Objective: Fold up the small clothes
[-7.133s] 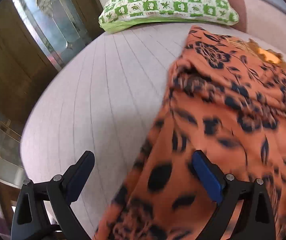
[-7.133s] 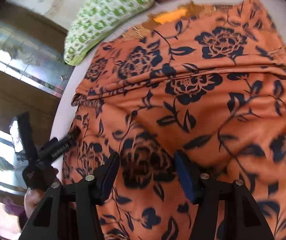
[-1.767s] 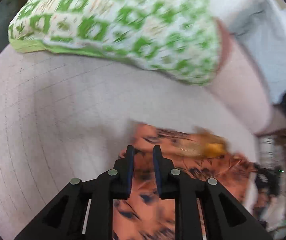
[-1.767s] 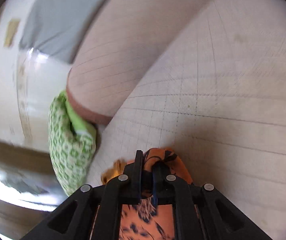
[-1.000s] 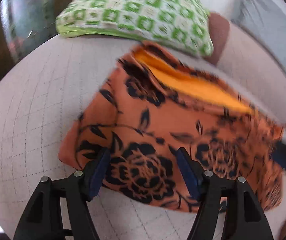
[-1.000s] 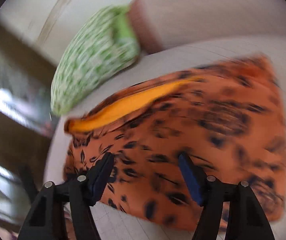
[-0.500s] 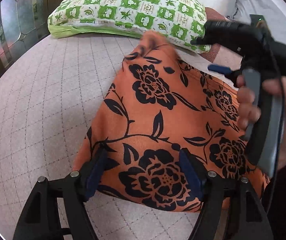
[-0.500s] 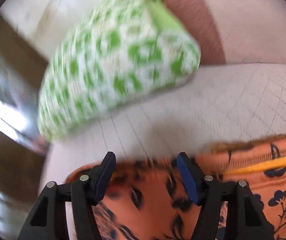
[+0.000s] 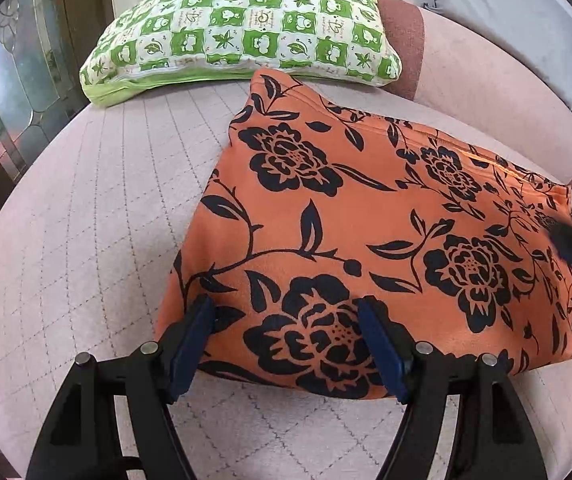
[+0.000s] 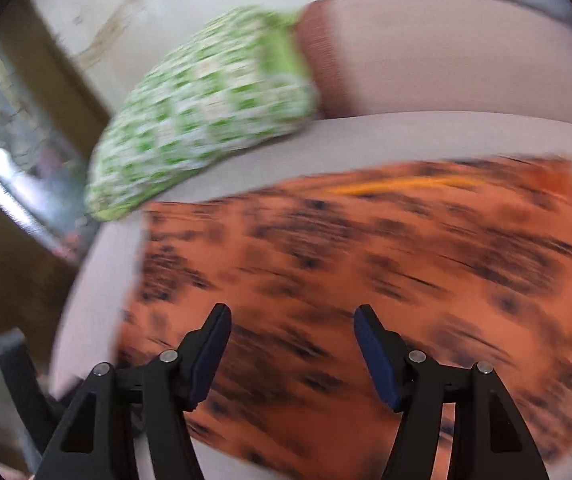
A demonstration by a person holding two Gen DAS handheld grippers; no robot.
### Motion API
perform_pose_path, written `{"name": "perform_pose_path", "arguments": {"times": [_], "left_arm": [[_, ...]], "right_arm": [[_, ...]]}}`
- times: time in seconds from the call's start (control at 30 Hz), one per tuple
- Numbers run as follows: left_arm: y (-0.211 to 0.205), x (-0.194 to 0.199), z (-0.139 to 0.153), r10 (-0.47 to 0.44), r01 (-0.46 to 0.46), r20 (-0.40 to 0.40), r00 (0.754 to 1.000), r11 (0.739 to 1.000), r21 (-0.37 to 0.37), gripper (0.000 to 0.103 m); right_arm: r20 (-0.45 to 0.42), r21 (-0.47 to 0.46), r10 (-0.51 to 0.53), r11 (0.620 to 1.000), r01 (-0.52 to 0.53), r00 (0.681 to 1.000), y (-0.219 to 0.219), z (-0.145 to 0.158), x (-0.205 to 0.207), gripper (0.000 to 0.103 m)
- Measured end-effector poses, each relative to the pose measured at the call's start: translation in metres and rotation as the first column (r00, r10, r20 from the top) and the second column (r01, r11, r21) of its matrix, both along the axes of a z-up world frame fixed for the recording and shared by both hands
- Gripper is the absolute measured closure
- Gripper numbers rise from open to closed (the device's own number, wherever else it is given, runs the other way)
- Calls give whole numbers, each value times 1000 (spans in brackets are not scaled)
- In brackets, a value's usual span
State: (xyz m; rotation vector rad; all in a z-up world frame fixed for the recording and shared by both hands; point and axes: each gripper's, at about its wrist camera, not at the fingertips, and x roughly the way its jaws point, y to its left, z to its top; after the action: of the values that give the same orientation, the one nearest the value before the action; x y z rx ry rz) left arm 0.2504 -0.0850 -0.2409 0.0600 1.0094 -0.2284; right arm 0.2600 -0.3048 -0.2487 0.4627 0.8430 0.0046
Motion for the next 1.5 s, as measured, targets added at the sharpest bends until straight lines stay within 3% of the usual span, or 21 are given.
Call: {"name": "perform_pose_path", "arguments": {"times": [0.1, 0.2, 0.27, 0.43, 0.57, 0.67, 0.8, 0.93, 1.17, 1.33, 1.4, 1.5], "left_arm": [[-2, -2, 0, 5, -6, 12, 1000, 1000, 15, 28], [-6, -4, -3, 12, -13, 28, 1000, 999, 46, 27], [-13, -3, -6, 21, -24, 37, 999, 998, 66, 26], [-18, -2, -8, 47, -52, 50, 998, 994, 99, 21], [-22, -2, -8, 69, -75, 59, 996, 991, 110, 20], [-23, -1, -8, 79, -86, 66, 995, 990, 115, 19], [-24, 0, -10, 78, -87, 73, 994, 989, 124, 17], [-28, 0, -12, 86, -97, 83, 993, 986, 137, 14], [-29, -4, -15, 78, -95, 122, 989, 985, 142, 10], [-30, -6, -14, 70, -89, 130, 989, 985, 149, 10], [-31, -3, -9, 59, -73, 89, 994, 985, 159, 10], [-30, -5, 9, 83, -97, 114, 990, 988, 120, 10]], "right_arm": [[-25, -36, -125, 992, 124, 992, -40, -11, -52, 36], [-102, -34, -182, 983, 180, 978, -75, -38, -79, 37], [-118, -9, -184, 983, 184, 976, -84, -57, -82, 37], [-149, -116, -163, 982, 147, 975, -74, -45, -71, 33], [-77, -23, -188, 982, 186, 979, -89, -29, -77, 33], [-17, -74, -230, 971, 229, 973, -104, -18, -74, 33], [-124, -44, -250, 968, 246, 960, -127, -52, -58, 33], [-129, -124, -230, 969, 215, 965, -117, -48, -56, 33], [-18, -2, -267, 964, 267, 964, -121, -27, -78, 33], [-45, 47, -187, 981, 189, 981, -95, -30, -65, 33], [-117, 1, -153, 988, 154, 981, -80, -47, -52, 32], [-100, -153, -130, 982, 114, 986, -60, -47, -50, 32]]}}
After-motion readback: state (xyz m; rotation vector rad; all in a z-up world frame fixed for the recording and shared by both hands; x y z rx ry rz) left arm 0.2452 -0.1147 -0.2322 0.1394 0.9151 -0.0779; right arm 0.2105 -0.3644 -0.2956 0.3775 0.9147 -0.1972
